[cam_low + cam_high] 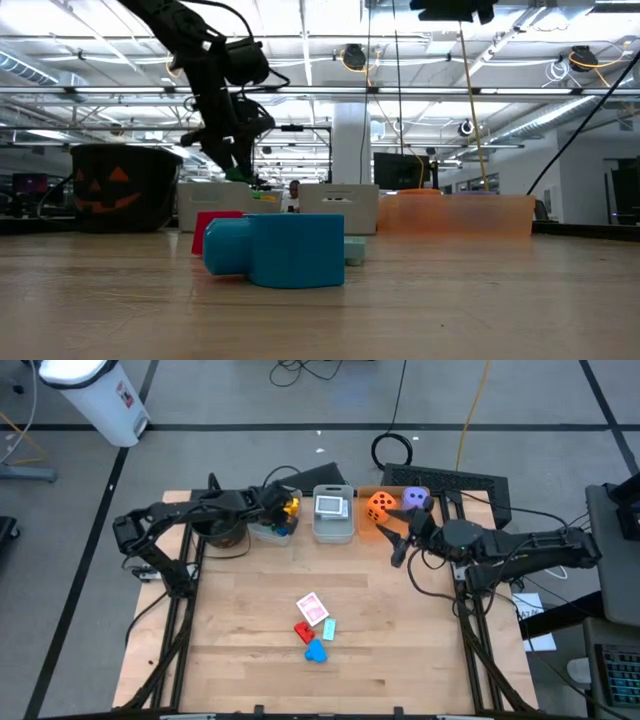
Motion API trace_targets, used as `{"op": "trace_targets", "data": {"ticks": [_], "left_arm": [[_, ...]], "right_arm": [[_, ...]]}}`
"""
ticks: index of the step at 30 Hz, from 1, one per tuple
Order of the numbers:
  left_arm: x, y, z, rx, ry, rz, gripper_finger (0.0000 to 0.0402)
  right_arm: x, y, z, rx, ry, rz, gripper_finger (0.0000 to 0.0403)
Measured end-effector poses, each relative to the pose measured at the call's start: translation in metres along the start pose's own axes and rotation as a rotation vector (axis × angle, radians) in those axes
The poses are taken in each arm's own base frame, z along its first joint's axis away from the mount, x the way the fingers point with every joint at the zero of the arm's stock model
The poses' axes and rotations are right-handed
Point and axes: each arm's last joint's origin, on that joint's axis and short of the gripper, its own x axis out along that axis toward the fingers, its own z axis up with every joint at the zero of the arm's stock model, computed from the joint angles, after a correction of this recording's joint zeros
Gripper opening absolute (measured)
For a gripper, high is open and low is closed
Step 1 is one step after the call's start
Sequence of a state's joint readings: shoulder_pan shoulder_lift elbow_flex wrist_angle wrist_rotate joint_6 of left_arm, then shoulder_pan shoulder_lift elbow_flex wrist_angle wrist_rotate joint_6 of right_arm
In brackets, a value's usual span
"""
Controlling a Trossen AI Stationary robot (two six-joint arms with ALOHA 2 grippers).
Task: Pick & Place Toys
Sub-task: Put the green game piece into the left gray bin
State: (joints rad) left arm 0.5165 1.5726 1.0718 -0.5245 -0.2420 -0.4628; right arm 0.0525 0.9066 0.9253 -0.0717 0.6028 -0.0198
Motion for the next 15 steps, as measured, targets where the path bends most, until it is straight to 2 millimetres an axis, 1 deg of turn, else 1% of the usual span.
{"op": "trace_targets", "data": {"ticks": [3,10,15], "left_arm": [[0.004,0.004,0.001,0.072,0.029,-0.034,0.0145],[0.019,0.018,0.002,0.135,0.118,-0.074,0.0145],[0.021,0.018,0.001,0.23,0.122,-0.087,0.0145]], "right_arm": [[0.002,-0.001,-0.001,0.013,0.006,-0.008,0.0196],[0.006,0.002,-0.003,0.007,0.018,-0.007,0.0196],[0.008,0.003,-0.005,0.03,0.026,-0.007,0.0196]]}}
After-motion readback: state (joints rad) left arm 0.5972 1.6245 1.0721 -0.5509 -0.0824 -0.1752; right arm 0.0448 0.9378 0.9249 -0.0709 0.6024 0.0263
